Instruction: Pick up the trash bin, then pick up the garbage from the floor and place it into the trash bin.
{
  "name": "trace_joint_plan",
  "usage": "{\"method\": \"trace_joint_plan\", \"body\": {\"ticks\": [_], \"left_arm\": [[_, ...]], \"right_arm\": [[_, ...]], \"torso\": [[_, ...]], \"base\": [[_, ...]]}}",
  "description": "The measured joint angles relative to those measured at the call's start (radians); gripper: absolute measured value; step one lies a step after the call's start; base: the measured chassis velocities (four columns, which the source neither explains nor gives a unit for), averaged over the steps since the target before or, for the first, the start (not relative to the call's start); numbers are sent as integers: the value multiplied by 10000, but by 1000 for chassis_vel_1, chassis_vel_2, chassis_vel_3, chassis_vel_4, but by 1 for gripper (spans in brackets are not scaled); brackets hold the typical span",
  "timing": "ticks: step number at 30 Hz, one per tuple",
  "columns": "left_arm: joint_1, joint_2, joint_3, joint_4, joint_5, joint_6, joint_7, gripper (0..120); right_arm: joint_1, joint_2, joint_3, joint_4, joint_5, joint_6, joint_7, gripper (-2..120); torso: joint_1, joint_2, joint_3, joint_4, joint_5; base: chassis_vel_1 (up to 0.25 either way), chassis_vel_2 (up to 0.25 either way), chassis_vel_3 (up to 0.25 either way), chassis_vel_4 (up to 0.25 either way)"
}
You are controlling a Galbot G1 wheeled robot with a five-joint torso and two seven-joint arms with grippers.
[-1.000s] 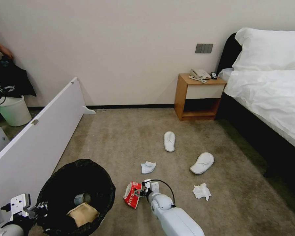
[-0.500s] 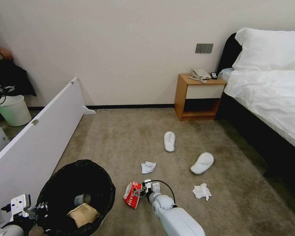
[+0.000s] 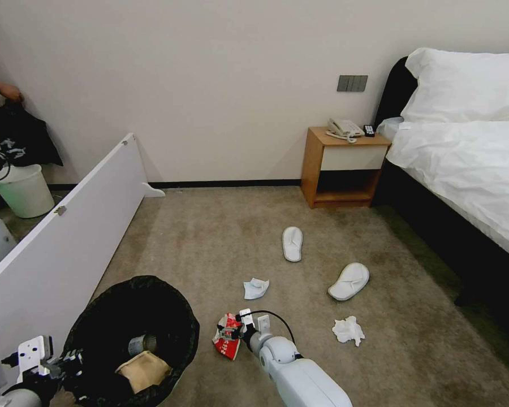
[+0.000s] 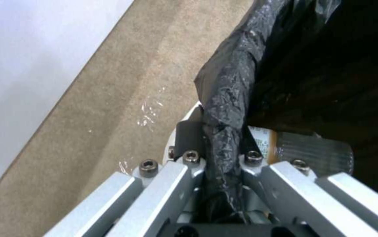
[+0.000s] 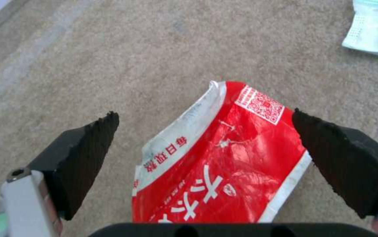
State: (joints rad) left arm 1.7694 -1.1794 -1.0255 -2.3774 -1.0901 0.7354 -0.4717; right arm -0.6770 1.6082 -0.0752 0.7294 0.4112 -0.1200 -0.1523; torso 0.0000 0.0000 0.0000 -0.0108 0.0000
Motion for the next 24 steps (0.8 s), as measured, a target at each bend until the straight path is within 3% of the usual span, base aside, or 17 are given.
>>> {"method": "trace_joint_plan", "body": {"ticks": [24], "left_arm": [[-128,-173,190,18,170,0,-28,2]], "right_arm": [[378,-1,-153,-794,279,-603,-271,100]], "torso": [[0,0,0,0,0]], "base": [[0,0,0,0]]}}
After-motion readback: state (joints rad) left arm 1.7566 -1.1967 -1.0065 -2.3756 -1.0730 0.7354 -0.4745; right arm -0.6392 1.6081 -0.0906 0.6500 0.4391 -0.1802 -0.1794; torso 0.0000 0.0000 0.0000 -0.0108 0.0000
